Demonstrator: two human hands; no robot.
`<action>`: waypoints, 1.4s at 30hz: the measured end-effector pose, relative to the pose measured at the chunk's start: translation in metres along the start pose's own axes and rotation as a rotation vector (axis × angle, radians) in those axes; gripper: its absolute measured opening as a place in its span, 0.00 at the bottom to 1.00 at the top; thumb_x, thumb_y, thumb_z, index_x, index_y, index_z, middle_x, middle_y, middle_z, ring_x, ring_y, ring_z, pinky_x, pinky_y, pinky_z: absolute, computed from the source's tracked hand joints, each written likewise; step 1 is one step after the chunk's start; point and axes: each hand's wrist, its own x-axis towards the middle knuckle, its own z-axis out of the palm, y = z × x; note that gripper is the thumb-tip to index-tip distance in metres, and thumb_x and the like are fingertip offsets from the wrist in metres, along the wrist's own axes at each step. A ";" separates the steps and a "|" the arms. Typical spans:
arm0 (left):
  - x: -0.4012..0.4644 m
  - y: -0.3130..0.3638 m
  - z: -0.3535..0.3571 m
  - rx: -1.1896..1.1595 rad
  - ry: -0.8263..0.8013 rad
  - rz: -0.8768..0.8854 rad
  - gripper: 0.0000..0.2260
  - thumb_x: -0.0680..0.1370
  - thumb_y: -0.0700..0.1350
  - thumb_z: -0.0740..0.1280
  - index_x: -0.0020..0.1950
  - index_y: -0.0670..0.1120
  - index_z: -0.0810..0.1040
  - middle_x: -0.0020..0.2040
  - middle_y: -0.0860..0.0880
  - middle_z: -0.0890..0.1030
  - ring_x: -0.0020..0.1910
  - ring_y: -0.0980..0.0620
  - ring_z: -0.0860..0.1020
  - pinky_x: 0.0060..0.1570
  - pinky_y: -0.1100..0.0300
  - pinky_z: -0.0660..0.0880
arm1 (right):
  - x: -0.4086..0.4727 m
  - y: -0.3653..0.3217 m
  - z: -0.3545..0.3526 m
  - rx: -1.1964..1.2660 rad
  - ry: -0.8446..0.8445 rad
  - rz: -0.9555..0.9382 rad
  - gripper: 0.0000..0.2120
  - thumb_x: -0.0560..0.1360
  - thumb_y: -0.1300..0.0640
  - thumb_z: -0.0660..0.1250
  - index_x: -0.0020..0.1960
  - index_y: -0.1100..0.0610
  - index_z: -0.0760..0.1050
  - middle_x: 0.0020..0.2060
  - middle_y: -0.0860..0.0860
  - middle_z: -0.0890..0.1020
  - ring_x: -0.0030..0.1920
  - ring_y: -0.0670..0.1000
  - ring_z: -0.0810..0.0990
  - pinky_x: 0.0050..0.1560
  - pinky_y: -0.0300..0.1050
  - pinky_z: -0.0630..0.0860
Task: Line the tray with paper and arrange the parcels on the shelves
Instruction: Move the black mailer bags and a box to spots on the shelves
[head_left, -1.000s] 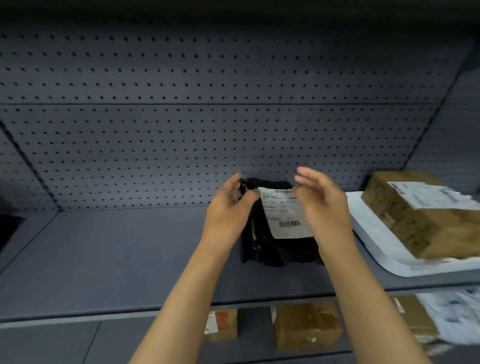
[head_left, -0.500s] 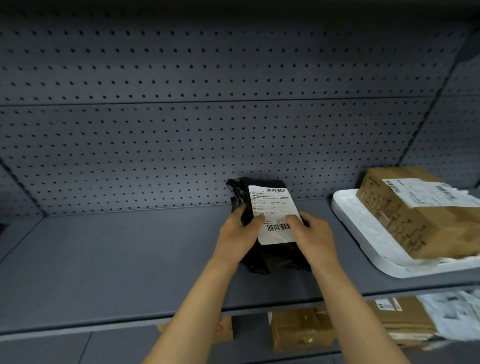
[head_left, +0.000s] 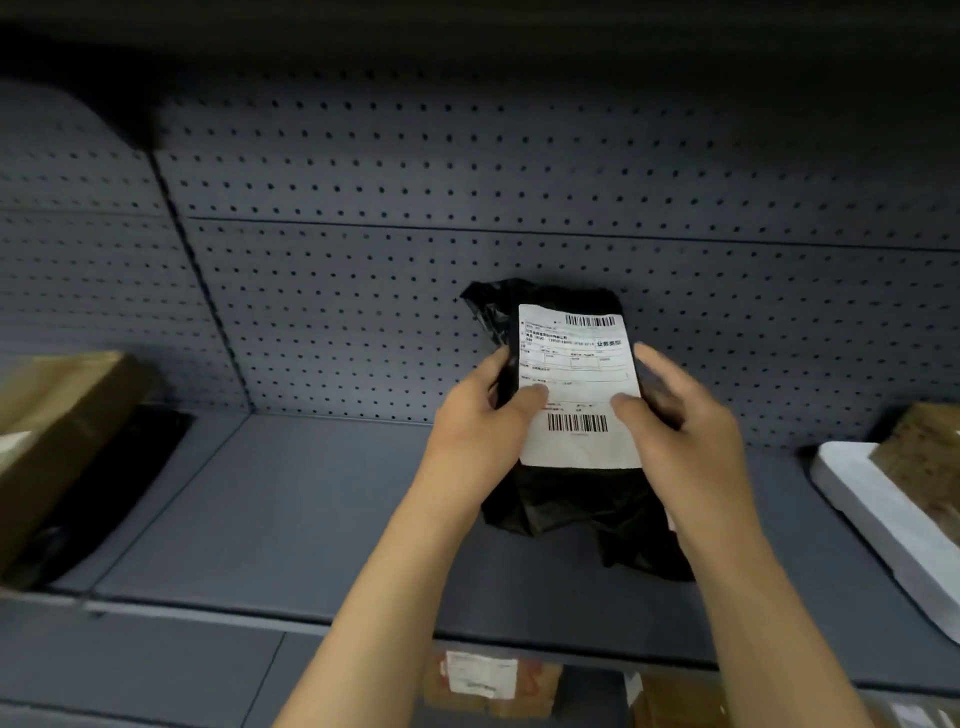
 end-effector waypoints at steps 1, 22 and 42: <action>0.000 0.001 -0.021 -0.015 0.009 0.003 0.19 0.80 0.44 0.67 0.71 0.55 0.76 0.58 0.58 0.86 0.55 0.61 0.83 0.57 0.64 0.78 | -0.002 -0.005 0.020 0.013 -0.011 -0.009 0.22 0.77 0.59 0.68 0.66 0.39 0.78 0.53 0.38 0.85 0.56 0.37 0.82 0.57 0.39 0.77; 0.004 -0.103 -0.364 0.403 0.233 -0.256 0.18 0.78 0.44 0.64 0.67 0.55 0.74 0.58 0.53 0.84 0.57 0.49 0.82 0.59 0.49 0.79 | -0.077 -0.009 0.388 -0.090 -0.409 0.050 0.19 0.79 0.59 0.64 0.61 0.39 0.80 0.38 0.39 0.83 0.27 0.50 0.74 0.29 0.42 0.72; 0.015 -0.107 -0.317 0.894 0.285 -0.056 0.31 0.82 0.46 0.62 0.83 0.52 0.53 0.82 0.47 0.55 0.82 0.45 0.54 0.66 0.48 0.71 | -0.069 0.016 0.393 -0.211 -0.397 0.000 0.12 0.80 0.57 0.66 0.61 0.48 0.81 0.62 0.47 0.80 0.61 0.46 0.79 0.65 0.45 0.75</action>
